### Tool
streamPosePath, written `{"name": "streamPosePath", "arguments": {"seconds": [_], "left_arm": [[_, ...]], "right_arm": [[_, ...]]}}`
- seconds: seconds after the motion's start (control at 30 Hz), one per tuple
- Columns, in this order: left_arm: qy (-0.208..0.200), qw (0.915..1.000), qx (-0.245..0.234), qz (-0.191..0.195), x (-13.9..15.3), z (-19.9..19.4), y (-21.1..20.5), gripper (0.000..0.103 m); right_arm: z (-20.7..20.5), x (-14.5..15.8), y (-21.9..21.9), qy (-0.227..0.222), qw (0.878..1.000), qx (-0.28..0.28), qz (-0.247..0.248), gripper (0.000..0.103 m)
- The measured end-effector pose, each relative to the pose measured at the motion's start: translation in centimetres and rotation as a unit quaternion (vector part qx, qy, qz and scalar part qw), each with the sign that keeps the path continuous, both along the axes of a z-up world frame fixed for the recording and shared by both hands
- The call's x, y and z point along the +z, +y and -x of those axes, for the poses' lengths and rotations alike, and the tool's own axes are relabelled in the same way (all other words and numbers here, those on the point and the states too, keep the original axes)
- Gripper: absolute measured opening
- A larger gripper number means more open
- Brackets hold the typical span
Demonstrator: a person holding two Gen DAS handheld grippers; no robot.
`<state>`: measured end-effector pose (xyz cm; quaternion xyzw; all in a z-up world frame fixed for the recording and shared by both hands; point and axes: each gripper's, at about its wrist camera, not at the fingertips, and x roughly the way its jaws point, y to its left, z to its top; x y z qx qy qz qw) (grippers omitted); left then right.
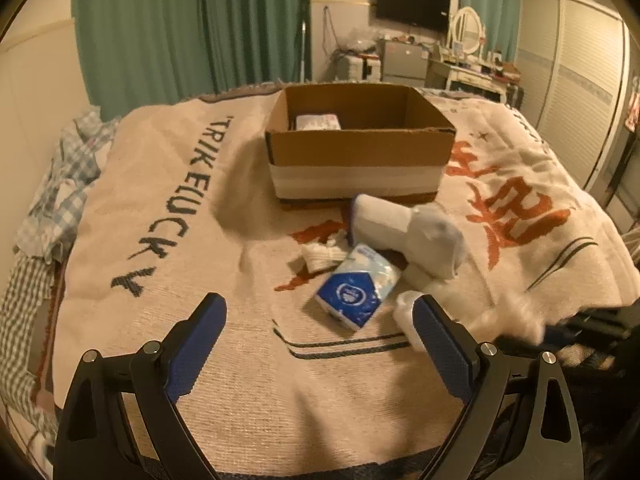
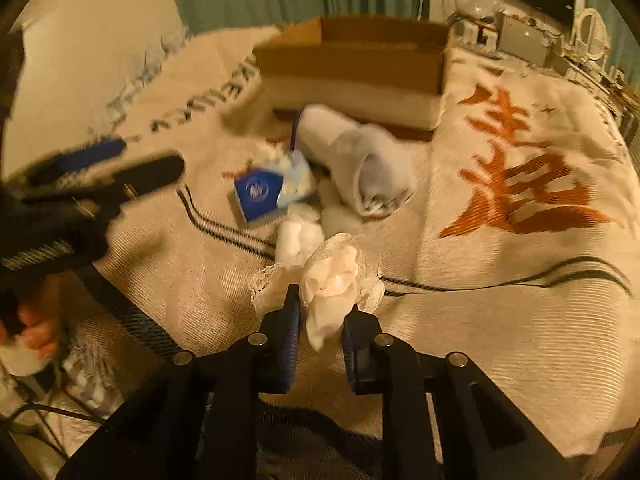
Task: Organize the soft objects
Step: 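Grasp the white lace cloth with right while left grasps crumpled white cloth, then carry both cloths over the cardboard box and open both grippers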
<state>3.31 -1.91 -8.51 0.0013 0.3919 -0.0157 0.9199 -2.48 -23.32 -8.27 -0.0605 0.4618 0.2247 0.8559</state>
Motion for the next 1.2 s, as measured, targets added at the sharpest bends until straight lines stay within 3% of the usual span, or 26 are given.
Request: {"name": "streamPosePath", "arguments": {"seconds": [0.2, 0.27, 0.4, 0.43, 0.5, 0.57, 0.73, 0.83, 0.93, 1.2], "left_arm": [[0.022, 0.9996, -0.018, 0.006, -1.3, -0.5, -1.8, 0.094], [0.031, 0.9992, -0.025, 0.01, -2.1, -0.7, -2.4, 0.084], [0.06, 0.9968, -0.043, 0.029, -4.0, -1.5, -3.7, 0.077], [0.063, 0.9964, -0.049, 0.027, -4.3, -1.6, -4.2, 0.07], [0.072, 0.9954, -0.061, 0.014, -5.2, -2.0, -5.1, 0.068], [0.082, 0.9943, -0.066, 0.015, -5.9, -2.5, -5.5, 0.051], [0.109, 0.9891, -0.091, 0.038, -7.5, -3.8, -6.6, 0.05], [0.119, 0.9871, -0.102, 0.032, -8.4, -4.3, -7.4, 0.05], [0.121, 0.9861, -0.11, 0.027, -8.5, -4.1, -7.5, 0.035], [0.087, 0.99, -0.109, 0.021, -5.8, -1.8, -6.1, 0.032]], "right_arm": [[-0.7, 3.5, -2.6, -0.057, 0.998, -0.04, -0.002, 0.017], [-1.6, 3.7, -3.3, -0.061, 0.997, -0.048, -0.007, 0.017], [-3.3, 2.7, -4.1, -0.055, 0.997, -0.057, -0.005, 0.017], [-3.7, 2.3, -4.2, -0.05, 0.997, -0.059, -0.005, 0.017], [-4.3, 1.5, -4.4, -0.04, 0.997, -0.062, -0.007, 0.017], [-4.7, 0.7, -4.5, -0.033, 0.998, -0.061, -0.009, 0.017], [-5.4, -1.1, -4.1, -0.01, 0.999, -0.05, -0.014, 0.017], [-5.7, -1.6, -4.1, -0.001, 0.999, -0.05, -0.019, 0.017], [-5.7, -1.6, -4.2, -0.001, 0.998, -0.051, -0.021, 0.017], [-4.6, -0.2, -4.0, -0.028, 0.998, -0.058, -0.018, 0.017]]}}
